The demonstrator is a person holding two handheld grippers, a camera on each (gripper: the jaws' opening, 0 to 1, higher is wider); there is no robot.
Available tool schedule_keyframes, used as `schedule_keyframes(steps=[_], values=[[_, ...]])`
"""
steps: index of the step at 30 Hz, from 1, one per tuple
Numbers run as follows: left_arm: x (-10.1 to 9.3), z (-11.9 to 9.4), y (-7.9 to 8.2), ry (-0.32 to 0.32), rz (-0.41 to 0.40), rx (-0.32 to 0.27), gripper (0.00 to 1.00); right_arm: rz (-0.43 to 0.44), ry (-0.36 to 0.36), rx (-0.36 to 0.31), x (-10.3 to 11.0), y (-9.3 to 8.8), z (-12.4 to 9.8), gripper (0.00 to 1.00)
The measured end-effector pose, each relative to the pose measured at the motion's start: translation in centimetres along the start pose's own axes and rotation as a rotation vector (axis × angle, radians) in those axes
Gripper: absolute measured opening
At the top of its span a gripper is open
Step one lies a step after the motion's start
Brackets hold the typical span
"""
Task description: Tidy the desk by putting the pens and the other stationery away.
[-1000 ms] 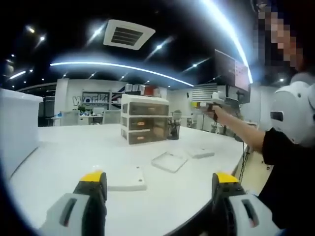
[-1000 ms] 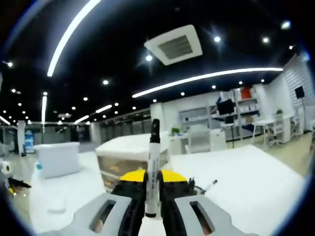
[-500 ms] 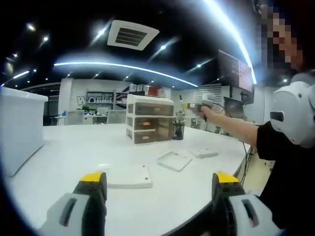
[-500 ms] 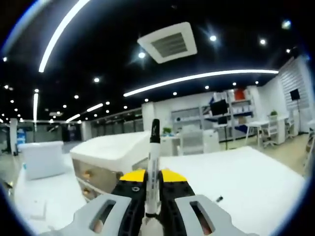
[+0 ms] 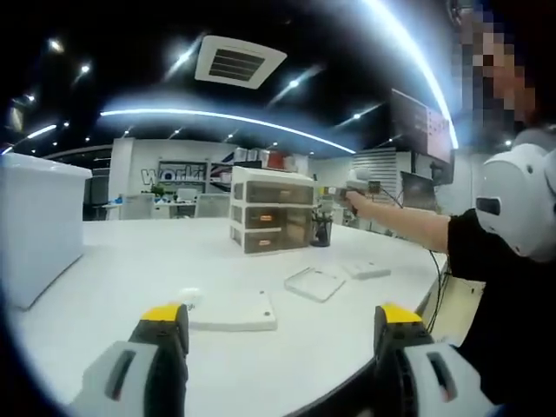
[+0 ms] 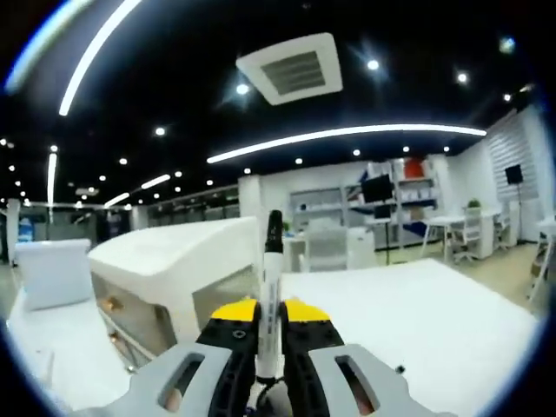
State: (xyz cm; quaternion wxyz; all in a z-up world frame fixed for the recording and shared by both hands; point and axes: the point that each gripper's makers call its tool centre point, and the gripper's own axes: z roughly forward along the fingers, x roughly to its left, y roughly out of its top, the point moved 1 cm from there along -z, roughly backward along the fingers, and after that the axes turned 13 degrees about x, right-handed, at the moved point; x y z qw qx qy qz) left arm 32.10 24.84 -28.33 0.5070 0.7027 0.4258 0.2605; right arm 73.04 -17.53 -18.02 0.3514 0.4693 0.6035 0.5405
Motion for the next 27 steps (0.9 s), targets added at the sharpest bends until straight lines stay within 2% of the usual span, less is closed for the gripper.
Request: schedule_keyframes(steps=[8, 20, 24, 27], values=[[0.0, 0.0, 0.0, 0.003, 0.001, 0.002, 0.87, -0.003, -0.01, 0.012, -0.5, -0.4, 0.5, 0.08], [0.1, -0.1, 0.1, 0.014, 0.011, 0.008, 0.87, 0.022, -0.006, 0.03, -0.9, -2.1, 1.4, 0.09], [0.0, 0.0, 0.0, 0.015, 0.014, 0.015, 0.87, 0.049, 0.002, 0.029, -1.0, -2.3, 1.4, 0.16], [-0.1, 0.0, 0.0, 0.013, 0.015, 0.016, 0.87, 0.048, 0.0, 0.037, -1.1, -2.5, 1.3, 0.16]])
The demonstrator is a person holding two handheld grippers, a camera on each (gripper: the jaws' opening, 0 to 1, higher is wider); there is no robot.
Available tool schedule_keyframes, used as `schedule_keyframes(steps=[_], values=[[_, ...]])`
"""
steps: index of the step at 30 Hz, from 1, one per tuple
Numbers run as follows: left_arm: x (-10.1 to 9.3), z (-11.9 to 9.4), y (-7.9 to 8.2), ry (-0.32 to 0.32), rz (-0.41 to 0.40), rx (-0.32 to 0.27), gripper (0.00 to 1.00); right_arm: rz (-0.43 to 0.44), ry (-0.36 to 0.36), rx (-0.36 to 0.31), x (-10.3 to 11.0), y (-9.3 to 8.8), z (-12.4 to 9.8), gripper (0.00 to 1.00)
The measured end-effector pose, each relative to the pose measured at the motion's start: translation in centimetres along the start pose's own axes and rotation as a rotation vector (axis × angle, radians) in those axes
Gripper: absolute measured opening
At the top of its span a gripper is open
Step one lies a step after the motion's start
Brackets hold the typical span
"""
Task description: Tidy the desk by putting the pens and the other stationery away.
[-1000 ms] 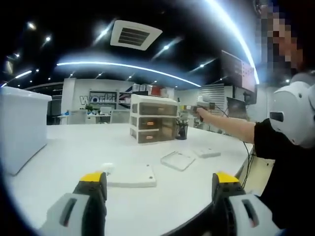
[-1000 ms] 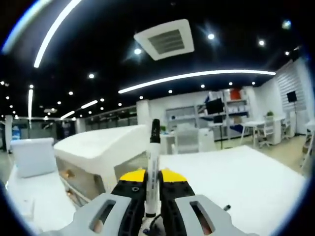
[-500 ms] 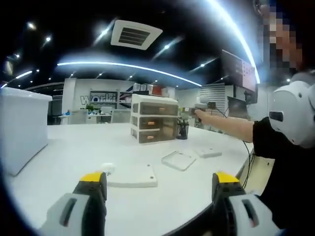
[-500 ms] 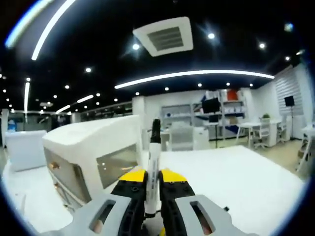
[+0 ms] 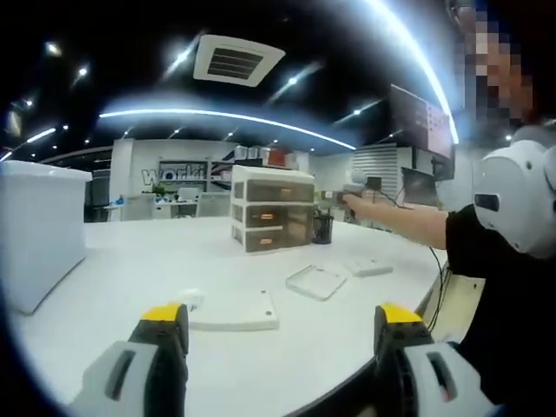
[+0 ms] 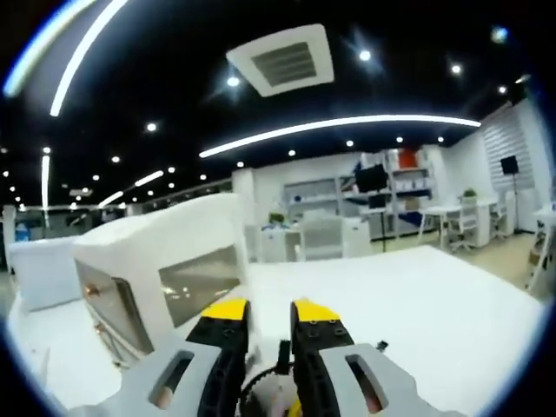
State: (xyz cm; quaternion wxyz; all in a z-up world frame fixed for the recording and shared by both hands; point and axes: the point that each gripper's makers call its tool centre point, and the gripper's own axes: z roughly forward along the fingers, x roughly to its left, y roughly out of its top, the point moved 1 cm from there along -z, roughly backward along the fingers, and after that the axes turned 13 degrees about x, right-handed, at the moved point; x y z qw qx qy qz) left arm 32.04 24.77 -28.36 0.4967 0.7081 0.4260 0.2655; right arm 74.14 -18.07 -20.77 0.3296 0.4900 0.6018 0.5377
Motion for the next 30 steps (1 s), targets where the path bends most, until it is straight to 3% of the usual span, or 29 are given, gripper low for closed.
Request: schedule_keyframes(steps=[6, 14, 23, 30], values=[[-0.2, 0.2, 0.1, -0.004, 0.004, 0.0, 0.87, 0.014, 0.001, -0.006, -0.6, 0.1, -0.7, 0.16], [-0.3, 0.5, 0.1, -0.014, 0.002, -0.004, 0.87, 0.026, 0.018, -0.029, -1.2, 0.3, -4.2, 0.18], [-1.3, 1.6, 0.6, -0.055, 0.02, -0.01, 0.87, 0.036, 0.044, -0.07, -1.5, -0.5, -11.7, 0.19], [-2.1, 2.3, 1.0, -0.084, 0.036, -0.014, 0.87, 0.035, 0.057, -0.078, -1.0, -3.1, -18.3, 0.2]])
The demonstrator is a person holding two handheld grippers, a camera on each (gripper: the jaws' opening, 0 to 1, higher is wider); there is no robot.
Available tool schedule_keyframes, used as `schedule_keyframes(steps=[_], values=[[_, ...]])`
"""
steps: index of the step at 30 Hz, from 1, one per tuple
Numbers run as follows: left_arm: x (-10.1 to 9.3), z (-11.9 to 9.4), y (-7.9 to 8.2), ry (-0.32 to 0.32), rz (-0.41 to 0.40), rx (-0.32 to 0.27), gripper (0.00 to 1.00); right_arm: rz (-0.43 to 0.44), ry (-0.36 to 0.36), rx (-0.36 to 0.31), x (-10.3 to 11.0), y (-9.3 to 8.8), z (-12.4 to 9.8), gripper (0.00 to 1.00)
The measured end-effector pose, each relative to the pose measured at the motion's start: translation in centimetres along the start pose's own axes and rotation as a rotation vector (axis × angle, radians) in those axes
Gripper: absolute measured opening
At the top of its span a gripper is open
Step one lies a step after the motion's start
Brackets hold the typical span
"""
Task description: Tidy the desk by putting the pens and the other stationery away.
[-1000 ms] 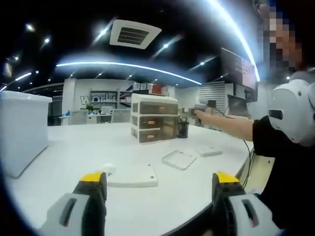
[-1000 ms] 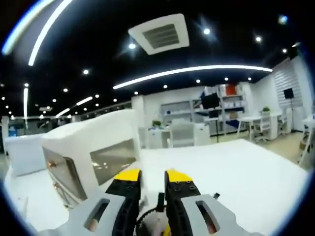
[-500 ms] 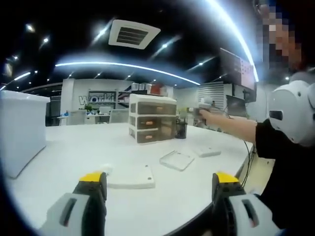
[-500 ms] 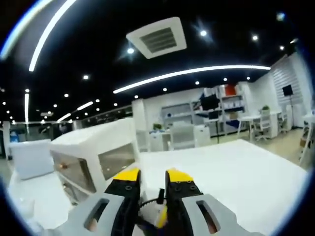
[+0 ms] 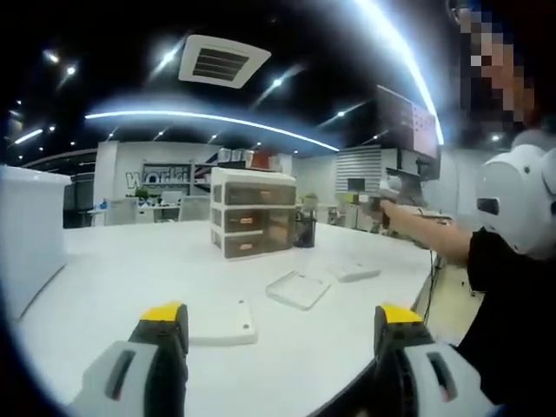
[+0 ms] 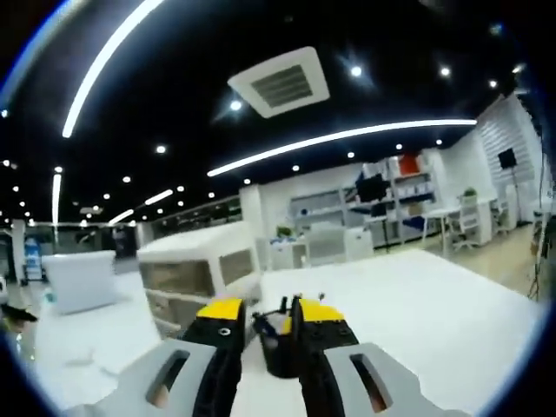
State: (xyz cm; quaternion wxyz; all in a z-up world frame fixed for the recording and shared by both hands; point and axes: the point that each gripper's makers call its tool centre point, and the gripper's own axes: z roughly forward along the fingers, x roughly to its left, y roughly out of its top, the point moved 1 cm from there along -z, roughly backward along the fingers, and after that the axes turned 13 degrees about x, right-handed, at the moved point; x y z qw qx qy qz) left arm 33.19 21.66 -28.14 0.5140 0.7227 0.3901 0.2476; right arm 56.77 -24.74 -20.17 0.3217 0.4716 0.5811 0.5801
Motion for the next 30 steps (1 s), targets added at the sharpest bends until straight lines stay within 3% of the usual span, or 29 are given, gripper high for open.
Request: schedule_keyframes(steps=[7, 13, 21, 30], values=[[-1.0, 1.0, 0.5, -0.036, 0.013, -0.005, 0.87, 0.0, 0.021, 0.029, 1.6, -3.3, -6.2, 0.31], [-1.4, 1.3, 0.5, -0.05, 0.02, -0.006, 0.87, 0.008, 0.006, 0.043, 2.3, -6.2, -10.8, 0.33], [-1.1, 1.1, 0.5, -0.039, 0.002, -0.032, 0.87, 0.065, -0.125, 0.0, 1.4, -9.4, -17.6, 0.32], [-1.6, 1.9, -0.8, -0.046, -0.003, -0.004, 0.87, 0.037, -0.19, 0.044, 2.8, -11.8, -21.0, 0.35]])
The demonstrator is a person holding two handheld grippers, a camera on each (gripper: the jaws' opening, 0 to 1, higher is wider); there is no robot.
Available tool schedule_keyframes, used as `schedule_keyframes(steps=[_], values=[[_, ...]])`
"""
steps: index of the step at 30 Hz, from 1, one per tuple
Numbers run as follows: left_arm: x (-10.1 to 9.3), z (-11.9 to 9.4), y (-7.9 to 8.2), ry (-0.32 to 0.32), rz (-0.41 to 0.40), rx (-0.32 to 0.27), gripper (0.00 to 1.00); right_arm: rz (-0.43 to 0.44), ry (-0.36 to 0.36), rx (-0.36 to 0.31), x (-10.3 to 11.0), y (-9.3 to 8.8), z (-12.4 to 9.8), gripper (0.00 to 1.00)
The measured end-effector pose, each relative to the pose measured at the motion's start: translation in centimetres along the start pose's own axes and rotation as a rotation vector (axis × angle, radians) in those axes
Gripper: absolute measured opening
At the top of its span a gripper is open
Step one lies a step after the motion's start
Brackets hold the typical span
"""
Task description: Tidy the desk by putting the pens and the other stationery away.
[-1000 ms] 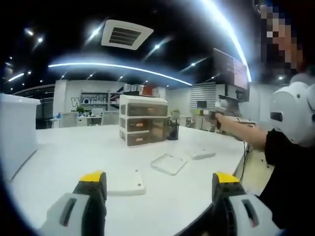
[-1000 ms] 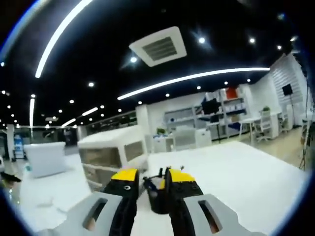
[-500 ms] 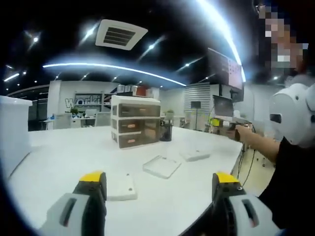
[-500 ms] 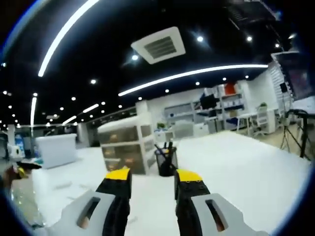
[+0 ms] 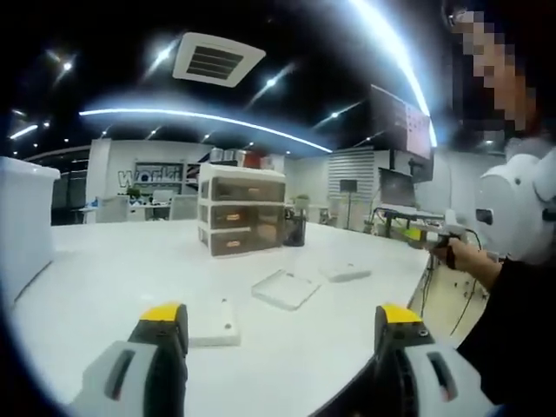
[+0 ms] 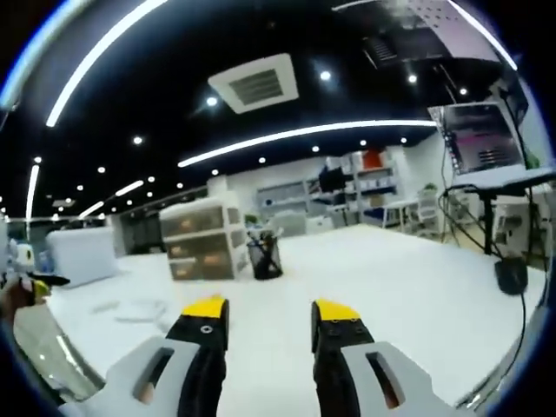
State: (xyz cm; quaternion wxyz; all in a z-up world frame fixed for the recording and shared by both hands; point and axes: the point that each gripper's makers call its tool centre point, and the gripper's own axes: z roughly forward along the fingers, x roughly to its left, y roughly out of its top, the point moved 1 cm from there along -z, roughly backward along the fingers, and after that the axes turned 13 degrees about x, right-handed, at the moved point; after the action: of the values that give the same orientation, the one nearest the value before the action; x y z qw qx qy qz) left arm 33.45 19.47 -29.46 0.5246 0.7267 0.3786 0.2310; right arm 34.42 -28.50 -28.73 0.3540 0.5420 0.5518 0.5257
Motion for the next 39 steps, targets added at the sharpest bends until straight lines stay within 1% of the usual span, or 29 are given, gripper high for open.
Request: schedule_keyframes(steps=[5, 8, 13, 17, 22, 28, 32, 37, 39], values=[[-0.4, -0.1, 0.3, -0.006, 0.007, -0.007, 0.87, -0.021, 0.007, 0.009, 0.8, -0.5, -0.2, 0.35], [-0.5, -0.2, 0.3, -0.005, 0.01, -0.01, 0.87, -0.043, 0.001, 0.011, 0.8, -0.9, 0.1, 0.35], [-0.4, -0.6, 0.1, 0.002, 0.007, -0.01, 0.87, -0.041, 0.012, 0.031, 1.2, -1.8, 0.7, 0.35], [-0.2, -0.6, 0.0, 0.007, 0.001, -0.008, 0.87, -0.055, 0.018, 0.035, 1.6, -1.8, 0.9, 0.35], [-0.5, -0.3, 0.1, 0.0, 0.005, -0.008, 0.87, -0.057, 0.035, 0.045, 2.0, -2.0, 1.4, 0.35], [-0.2, -0.2, -0.1, 0.003, -0.002, -0.007, 0.87, -0.065, 0.038, 0.059, 1.8, -2.1, 1.9, 0.35], [-0.1, -0.2, -0.1, 0.003, -0.002, -0.004, 0.87, -0.077, 0.041, 0.067, 1.7, -1.8, 2.4, 0.35], [0.4, -0.4, -0.2, 0.003, -0.008, -0.004, 0.87, -0.097, 0.057, 0.066, 2.3, -0.6, 3.5, 0.35], [0.5, -0.5, -0.2, 0.003, -0.01, -0.004, 0.87, -0.107, 0.06, 0.068, 2.4, -0.4, 3.9, 0.35]])
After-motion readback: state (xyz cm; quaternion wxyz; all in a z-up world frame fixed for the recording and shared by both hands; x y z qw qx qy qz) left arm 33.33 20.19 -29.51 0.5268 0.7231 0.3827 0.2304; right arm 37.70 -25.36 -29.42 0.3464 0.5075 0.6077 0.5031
